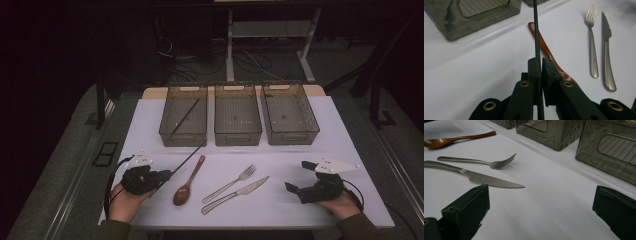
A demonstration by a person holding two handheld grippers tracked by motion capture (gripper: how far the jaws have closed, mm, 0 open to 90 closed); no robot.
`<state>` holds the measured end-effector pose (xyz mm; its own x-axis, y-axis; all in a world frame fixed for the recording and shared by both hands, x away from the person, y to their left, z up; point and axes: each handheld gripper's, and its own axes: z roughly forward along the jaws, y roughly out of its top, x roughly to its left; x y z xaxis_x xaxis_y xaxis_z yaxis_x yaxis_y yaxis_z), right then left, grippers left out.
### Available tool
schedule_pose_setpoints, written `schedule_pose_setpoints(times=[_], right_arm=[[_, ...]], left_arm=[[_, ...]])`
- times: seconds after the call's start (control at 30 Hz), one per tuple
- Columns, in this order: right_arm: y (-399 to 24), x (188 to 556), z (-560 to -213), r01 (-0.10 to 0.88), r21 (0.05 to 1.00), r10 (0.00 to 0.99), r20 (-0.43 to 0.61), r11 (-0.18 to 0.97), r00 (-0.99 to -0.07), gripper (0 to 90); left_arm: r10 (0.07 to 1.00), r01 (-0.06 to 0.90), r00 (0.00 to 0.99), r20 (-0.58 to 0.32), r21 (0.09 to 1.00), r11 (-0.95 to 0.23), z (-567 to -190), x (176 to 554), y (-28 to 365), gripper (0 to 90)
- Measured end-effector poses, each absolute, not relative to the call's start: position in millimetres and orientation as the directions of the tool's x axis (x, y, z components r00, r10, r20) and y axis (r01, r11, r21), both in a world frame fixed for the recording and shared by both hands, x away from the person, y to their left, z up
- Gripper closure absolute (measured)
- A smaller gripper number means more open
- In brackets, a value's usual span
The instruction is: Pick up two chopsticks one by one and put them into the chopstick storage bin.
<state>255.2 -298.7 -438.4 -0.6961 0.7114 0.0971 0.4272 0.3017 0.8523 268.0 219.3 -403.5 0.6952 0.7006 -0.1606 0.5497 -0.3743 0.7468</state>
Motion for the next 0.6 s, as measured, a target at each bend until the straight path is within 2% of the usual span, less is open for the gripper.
schedule_pose_setpoints(times=[0.6], right_arm=[[-299.5,255.9,-438.6,0.434,0.853,0.717,0.105,0.292,-0.690,0.3]], left_arm=[[0.708,0.518,0.689,-0.155,0.789,-0.331,-384.3,281.1,221.7,85.1]])
